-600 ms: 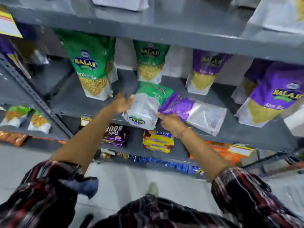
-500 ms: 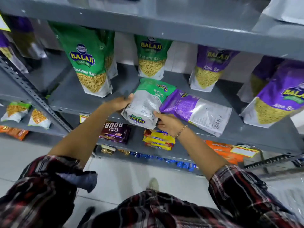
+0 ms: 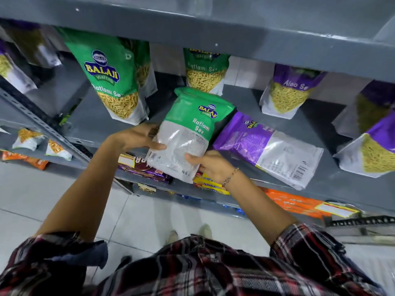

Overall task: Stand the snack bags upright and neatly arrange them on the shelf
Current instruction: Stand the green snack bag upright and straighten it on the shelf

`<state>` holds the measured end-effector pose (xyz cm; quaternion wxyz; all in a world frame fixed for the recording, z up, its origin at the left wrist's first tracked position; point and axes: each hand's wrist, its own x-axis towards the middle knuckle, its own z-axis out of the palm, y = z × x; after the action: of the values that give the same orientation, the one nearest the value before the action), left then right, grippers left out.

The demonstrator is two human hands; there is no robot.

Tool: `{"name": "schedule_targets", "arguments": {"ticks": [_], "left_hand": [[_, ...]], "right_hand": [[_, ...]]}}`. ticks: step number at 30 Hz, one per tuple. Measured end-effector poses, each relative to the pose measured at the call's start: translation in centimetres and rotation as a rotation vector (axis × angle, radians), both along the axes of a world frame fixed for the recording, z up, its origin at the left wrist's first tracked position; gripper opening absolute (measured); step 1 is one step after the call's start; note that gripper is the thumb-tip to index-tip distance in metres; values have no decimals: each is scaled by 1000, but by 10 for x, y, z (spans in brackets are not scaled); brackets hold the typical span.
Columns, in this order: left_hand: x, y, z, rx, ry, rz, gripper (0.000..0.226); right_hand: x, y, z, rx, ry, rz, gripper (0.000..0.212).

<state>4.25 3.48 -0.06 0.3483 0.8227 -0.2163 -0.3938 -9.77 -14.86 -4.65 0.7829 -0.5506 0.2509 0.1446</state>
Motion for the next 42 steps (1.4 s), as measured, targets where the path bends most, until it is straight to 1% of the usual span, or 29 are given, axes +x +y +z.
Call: {"name": "schedule_targets", "arguments": {"ticks": [2, 4, 7, 9, 10, 11, 12, 13, 14, 17, 20, 25, 27, 29, 30, 32, 33, 35, 36, 38, 40, 42], "left_hand": [[7, 6, 0, -34, 9, -23, 55], [16, 6, 4, -47, -8, -19, 60], [24, -6, 13, -140, -63, 34, 70], [32, -20, 13, -197, -113, 78, 71], [35, -27, 12, -224, -146, 96, 78], [38, -35, 11, -249, -197, 113, 87], [43, -41, 7, -269, -255, 143, 98], [47, -47, 1, -290, -307, 171, 104], [49, -54, -3, -299, -343, 208, 106], [44, -68, -4, -282, -407, 274, 103], [44, -72, -16, -272, -411, 304, 102], [44, -67, -23, -262, -454, 274, 96], [42, -62, -29, -279, -407, 255, 87], [32, -56, -34, -357, -394, 287, 79], [22, -54, -36, -396, -444, 342, 74], [-3, -52, -40, -454, -613, 476, 52], [-16, -53, -41, -478, -660, 492, 40], [-37, -60, -46, -495, -630, 390, 29], [-43, -64, -51, -488, -593, 319, 30], [-51, -74, -57, -480, -568, 229, 44], [-56, -81, -57, -490, -576, 237, 54], [-56, -82, -60, -517, -584, 299, 56]], "right_hand": [[2, 6, 4, -52, -76, 7, 30], [5, 7, 12, -163, -134, -9, 38], [15, -3, 30, -411, -194, -52, 42], [28, -16, 42, -625, -220, -75, 42], [35, -23, 47, -723, -222, -78, 46], [44, -29, 48, -802, -219, -80, 58], [50, -33, 51, -860, -226, -85, 68], [56, -37, 51, -896, -242, -101, 75], [61, -41, 51, -919, -256, -114, 77], [69, -45, 47, -954, -260, -106, 76], [72, -46, 39, -972, -260, -92, 78], [73, -49, 35, -966, -281, -63, 77], [72, -51, 33, -942, -275, -26, 75], [67, -53, 31, -833, -303, -65, 69], [64, -53, 28, -763, -325, -121, 65], [57, -55, 25, -697, -349, -243, 54], [54, -56, 24, -691, -353, -295, 49], [52, -58, 24, -727, -340, -363, 41], [52, -57, 24, -753, -329, -380, 37], [51, -53, 22, -758, -306, -412, 33], [46, -42, 18, -777, -303, -433, 27], [38, -23, 14, -816, -321, -464, 23]]}}
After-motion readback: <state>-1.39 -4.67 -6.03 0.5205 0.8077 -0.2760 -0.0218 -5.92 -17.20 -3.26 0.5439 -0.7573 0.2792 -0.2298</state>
